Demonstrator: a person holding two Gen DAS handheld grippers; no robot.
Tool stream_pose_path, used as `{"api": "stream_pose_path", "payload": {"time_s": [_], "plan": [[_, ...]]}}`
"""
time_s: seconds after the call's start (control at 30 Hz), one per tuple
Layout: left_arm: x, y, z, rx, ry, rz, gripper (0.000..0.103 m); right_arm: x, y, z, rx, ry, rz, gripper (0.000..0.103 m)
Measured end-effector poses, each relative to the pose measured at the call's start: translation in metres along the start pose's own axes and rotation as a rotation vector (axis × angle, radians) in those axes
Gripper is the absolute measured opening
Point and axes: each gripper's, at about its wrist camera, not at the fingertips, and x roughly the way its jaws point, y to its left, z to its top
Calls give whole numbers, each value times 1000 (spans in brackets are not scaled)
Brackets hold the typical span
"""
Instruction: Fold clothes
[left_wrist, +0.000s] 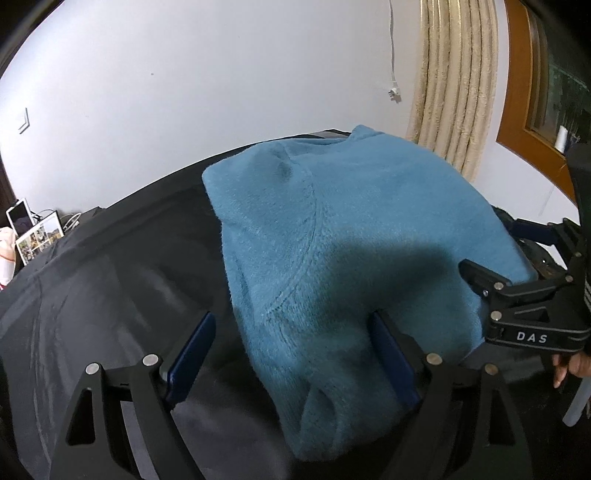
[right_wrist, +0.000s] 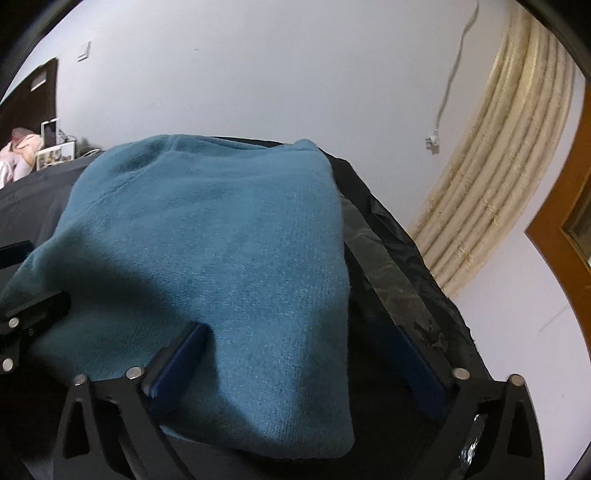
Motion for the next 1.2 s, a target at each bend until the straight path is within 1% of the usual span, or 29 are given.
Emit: {"api": "stream_pose_path", "payload": {"time_s": [0.17,0.3,0.4,0.5,0.67,0.73,0.87,1.2], "plan": [[-4,-1,-2,-12,-4,17,89,2,-5,0,38,10,29,102],[-7,0,-4,-26,-9,26,89,-4,-9,-2,82,-8,30,102],[-16,3,-5,-44,-27,43,89,-23,-6,-5,93,-74,3,102],[-27,7,-4,-66,-57,64,89,-40,3,-7,76,-121,31,102],[-51,15,-4,-108,-123,105,89,-69,19,-3,16,-191,27,102],[-60,17,-5,-115,-146,125,89,-75,18,1,9,-211,34,102],[-72,23,-9,-140,-171,142,89,-87,21,3,28,-225,58,102],[-84,33,-19,-164,-183,172,90,-108,32,2,54,-238,88,102]]}}
